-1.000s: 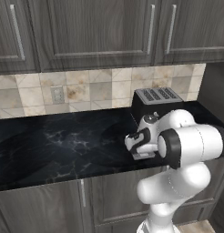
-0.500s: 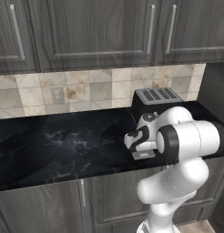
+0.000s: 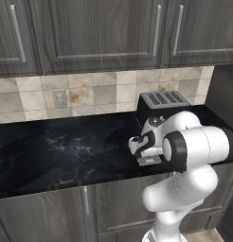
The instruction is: Take the chicken drumstick from the fridge and place it on the digital scale on the counter by the fridge. Wait a few seconds for a reading, then move it to the plate on the dining counter.
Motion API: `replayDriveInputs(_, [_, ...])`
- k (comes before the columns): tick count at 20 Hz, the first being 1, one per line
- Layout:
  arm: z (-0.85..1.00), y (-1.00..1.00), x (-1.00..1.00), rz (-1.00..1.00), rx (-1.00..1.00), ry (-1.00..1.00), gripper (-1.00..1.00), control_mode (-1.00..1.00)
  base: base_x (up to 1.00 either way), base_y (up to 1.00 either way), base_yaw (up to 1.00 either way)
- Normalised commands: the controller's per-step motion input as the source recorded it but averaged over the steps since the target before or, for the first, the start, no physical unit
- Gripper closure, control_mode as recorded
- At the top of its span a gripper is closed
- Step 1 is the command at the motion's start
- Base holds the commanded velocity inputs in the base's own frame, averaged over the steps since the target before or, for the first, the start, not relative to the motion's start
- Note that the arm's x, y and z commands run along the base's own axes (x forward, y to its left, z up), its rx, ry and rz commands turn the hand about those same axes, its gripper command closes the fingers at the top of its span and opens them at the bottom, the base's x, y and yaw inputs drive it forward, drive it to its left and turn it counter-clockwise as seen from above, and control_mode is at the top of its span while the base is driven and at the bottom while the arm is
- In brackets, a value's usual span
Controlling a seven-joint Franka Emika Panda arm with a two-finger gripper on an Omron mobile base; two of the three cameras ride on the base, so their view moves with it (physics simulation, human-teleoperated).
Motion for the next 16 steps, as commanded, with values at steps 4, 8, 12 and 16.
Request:
replayDriveInputs(4, [0.3, 0.0, -0.24, 0.0, 0.0, -0.16, -1.0, -1.0, 0.0, 0.0, 0.0])
replayDriveInputs(8, [0.58, 0.0, -0.61, 0.0, 0.0, -0.21, -1.0, -1.0, 0.0, 0.0, 0.0])
replayDriveInputs(12, [0.72, 0.0, -0.51, 0.0, 0.0, -0.14, -1.0, -1.0, 0.0, 0.0, 0.0])
replayDriveInputs(16, [0.83, 0.0, -0.26, 0.0, 0.0, -0.09, -1.0, -1.0, 0.0, 0.0, 0.0])
